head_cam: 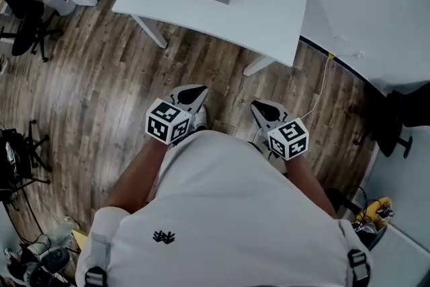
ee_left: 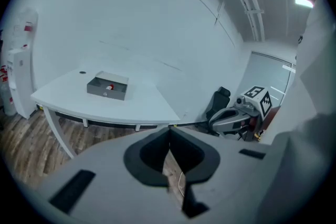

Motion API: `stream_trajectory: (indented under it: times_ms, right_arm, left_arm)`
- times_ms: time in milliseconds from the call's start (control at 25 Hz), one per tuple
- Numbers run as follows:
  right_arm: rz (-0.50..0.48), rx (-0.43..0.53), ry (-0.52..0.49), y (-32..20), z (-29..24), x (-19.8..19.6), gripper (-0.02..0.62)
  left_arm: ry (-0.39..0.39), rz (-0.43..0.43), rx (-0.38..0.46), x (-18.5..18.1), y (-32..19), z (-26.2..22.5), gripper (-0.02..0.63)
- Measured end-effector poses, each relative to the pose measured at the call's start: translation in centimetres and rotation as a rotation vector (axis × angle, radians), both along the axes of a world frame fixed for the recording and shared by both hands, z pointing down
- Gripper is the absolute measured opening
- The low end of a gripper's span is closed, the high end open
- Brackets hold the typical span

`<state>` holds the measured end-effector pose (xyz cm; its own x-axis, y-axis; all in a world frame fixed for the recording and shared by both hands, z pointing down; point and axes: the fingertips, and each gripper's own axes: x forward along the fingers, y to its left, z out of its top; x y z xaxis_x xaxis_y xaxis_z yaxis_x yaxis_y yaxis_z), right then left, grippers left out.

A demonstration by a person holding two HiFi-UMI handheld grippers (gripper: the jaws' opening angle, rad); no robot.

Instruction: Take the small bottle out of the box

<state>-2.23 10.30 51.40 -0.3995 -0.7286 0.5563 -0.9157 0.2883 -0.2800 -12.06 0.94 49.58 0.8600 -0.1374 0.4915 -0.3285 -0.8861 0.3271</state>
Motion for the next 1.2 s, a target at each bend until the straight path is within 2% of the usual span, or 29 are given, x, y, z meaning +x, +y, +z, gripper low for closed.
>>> stream_trajectory:
  times_ms: [120, 320, 560, 880, 1200]
  right_arm:
    - [0.032, 0.009, 0.008, -2.7, -0.3, -0.6, 0.011]
    - [0.087, 0.011, 0.003, -5.2, -1.2, -0.7, 0.009]
    - [0.1, 0.0, -0.012, -7.9, -0.5, 2.1, 0.009]
    - [0.059, 0.025, -0.041, -13.2, -1.0, 8.7, 0.009]
    - [0.042, 0.039, -0.072, -16.9, -0.7, 15.0, 0.009]
  left_arm:
    - [0.0, 0.038, 0.012, -0.3, -3.1, 0.2, 0.008]
    - [0.004, 0.072, -0.023, 0.6, -6.4, 0.5, 0.008]
    - [0.001, 0.057, -0.022, 3.8, -9.9, 1.0, 0.009]
    - [-0.077, -0.047, 0.01, 8.7, -17.0, 1.6, 0.069]
    - [-0.21, -0.142, 0.05, 12.3, -26.2, 4.0, 0.069]
